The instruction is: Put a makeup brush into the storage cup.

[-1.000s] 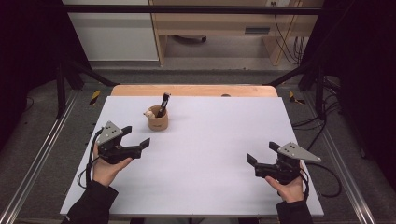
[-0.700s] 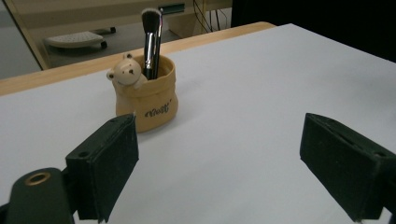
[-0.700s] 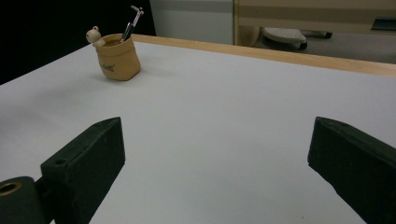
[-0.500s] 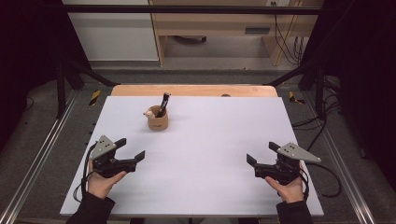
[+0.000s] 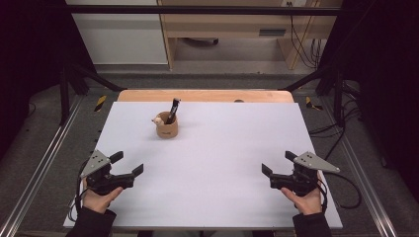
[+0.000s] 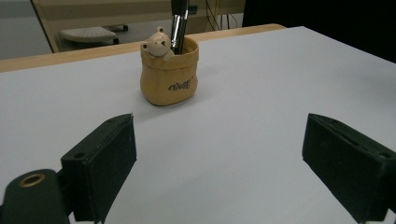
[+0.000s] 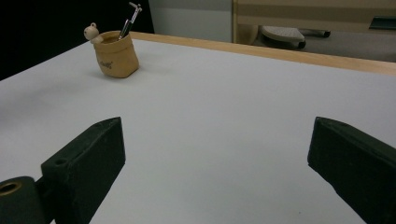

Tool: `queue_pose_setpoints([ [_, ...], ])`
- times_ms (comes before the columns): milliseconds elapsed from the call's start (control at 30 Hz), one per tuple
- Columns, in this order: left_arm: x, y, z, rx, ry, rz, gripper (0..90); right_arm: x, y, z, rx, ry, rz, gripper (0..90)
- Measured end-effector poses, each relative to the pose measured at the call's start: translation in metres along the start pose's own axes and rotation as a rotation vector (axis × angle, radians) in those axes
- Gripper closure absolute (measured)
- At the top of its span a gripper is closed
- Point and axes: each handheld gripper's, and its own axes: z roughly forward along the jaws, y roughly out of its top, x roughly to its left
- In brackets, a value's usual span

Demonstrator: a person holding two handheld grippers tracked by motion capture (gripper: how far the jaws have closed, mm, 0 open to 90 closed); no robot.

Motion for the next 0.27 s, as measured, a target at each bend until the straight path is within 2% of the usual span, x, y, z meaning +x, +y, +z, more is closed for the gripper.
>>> queue_pose_setpoints([
  [267, 0.0019, -0.0007, 0.0002, -0.002, -0.002, -0.004, 8.9, -0.0021, -0.0015, -0.0002, 0.001, -0.006, -0.003, 4.4],
])
